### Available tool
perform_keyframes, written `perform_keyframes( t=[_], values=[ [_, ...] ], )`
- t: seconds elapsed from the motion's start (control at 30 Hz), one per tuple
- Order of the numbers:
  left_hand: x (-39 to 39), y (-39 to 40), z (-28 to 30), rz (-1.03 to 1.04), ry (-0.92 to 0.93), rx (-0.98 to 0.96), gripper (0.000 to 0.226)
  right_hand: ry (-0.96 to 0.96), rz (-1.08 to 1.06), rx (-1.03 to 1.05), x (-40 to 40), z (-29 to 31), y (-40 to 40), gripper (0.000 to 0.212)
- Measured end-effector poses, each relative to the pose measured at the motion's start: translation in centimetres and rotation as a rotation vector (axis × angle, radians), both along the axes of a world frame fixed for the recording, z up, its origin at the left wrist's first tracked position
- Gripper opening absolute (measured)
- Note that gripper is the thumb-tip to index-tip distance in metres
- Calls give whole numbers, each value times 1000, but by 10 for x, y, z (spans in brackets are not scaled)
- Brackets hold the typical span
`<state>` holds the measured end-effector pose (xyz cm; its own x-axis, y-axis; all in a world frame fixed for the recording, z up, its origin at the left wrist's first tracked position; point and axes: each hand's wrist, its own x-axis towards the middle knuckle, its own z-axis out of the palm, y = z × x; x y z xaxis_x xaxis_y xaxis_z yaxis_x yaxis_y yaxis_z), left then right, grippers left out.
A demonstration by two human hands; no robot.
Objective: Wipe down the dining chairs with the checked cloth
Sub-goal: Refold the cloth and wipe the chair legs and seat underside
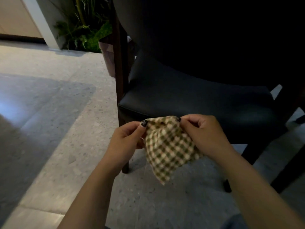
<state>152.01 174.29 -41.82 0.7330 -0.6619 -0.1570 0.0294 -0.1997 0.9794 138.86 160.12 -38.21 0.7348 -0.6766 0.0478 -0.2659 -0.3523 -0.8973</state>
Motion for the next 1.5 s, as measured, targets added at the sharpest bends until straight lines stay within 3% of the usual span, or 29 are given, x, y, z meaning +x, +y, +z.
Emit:
perform_keyframes(
  t=[0.13,0.33,0.4,0.47,0.57,0.63,0.7,0.77,0.87,0.9,1.0,1.07,1.13,1.27,1.4,1.5],
  values=[
    [-6,-10,-5,-161,301,148,26,-118,-72,-369,2,-9,9,21],
    [-8,-12,0,-282,398,194,36,-213,-223,-728,-10,-16,0,22],
    [-8,-8,-1,-317,440,230,42,-208,-272,-670,-16,-12,-4,22],
    [-9,-7,-2,-341,432,168,46,-165,-283,-472,-17,-8,-8,22],
    [-9,-9,2,-217,442,-117,36,-54,-294,-144,-17,-8,-18,36],
    [-11,-9,6,-141,503,-329,35,34,-290,-56,-19,-10,-24,40],
    [-11,-8,9,-77,513,-422,31,120,-252,-15,-20,-12,-27,37],
    [-13,-9,9,-32,442,-387,27,240,-133,-75,-25,-11,-29,35],
    [-13,-8,7,-33,286,-311,34,330,99,-96,-28,-2,-25,8],
    [-13,-7,7,-61,260,-308,36,289,134,-42,-28,-1,-21,9],
    [-14,-5,8,-181,265,-295,32,93,245,295,-19,-11,-13,65],
    [-15,-5,9,-253,307,-296,26,22,373,541,-14,-24,-7,66],
    [-15,-4,10,-269,368,-301,19,84,415,665,-12,-36,-3,49],
    [-2,8,12,-239,350,-237,13,177,302,625,-19,-31,-14,18],
    [3,14,9,-474,127,197,29,-141,102,698,-29,-10,-32,17],
    [-5,9,6,-469,143,226,24,-182,-11,631,-32,0,-31,12]
  ],
)
